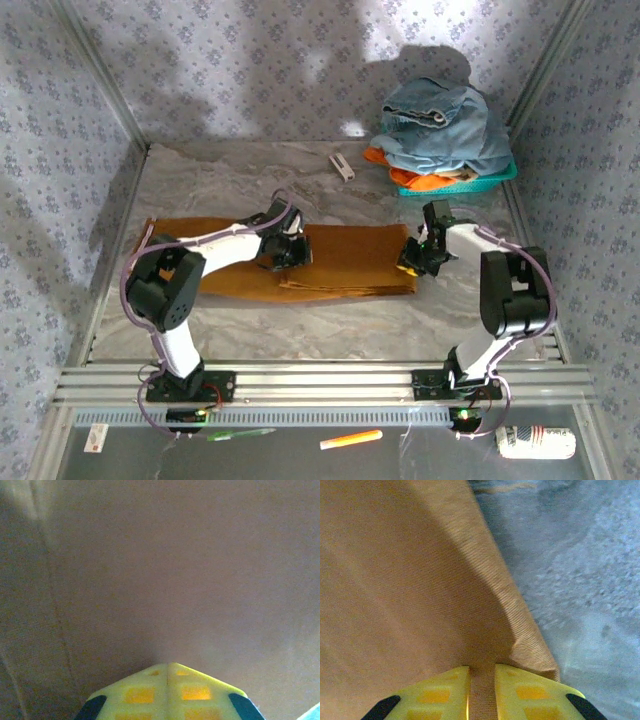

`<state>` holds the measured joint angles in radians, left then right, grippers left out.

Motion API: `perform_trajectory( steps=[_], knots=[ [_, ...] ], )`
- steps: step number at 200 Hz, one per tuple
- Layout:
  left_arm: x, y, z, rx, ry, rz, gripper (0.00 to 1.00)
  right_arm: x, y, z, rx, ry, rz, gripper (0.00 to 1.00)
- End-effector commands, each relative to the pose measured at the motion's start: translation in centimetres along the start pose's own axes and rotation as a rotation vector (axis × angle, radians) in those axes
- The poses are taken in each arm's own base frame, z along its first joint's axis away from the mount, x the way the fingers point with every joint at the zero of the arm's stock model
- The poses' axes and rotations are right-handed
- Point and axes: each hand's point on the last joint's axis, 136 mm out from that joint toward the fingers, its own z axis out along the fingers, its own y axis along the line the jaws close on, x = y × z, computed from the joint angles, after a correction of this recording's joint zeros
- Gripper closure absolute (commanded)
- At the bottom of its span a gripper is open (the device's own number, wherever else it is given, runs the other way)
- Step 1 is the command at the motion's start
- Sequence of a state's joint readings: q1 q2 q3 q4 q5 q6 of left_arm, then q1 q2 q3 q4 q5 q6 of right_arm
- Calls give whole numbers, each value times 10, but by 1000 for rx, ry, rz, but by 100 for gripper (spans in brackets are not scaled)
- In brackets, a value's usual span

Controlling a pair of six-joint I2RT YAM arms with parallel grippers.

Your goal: Fold and stack the trousers

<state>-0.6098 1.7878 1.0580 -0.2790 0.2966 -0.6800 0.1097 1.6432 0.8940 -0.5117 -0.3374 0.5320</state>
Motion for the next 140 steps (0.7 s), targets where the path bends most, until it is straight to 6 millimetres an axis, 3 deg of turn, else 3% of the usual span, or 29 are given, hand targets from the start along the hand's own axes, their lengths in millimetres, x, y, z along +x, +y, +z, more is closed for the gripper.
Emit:
perform_trajectory(
  steps=[1, 29, 66, 102, 140],
  knots=[
    [10, 10, 16, 2, 31, 17, 100, 2, -14, 3, 39, 11, 7, 78],
    [19, 18, 24, -16, 68, 28, 100, 0, -7, -22, 30, -31, -27, 71],
    [16, 5, 9, 25, 54, 57, 94, -5, -2, -49, 26, -91, -70, 53],
    [8, -10, -17, 40, 16, 104, 72, -6, -11, -32, 96, -66, -80, 50],
    [-1, -6, -51, 25, -53, 112, 54, 2, -20, -8, 203, -23, -115, 50]
  ],
)
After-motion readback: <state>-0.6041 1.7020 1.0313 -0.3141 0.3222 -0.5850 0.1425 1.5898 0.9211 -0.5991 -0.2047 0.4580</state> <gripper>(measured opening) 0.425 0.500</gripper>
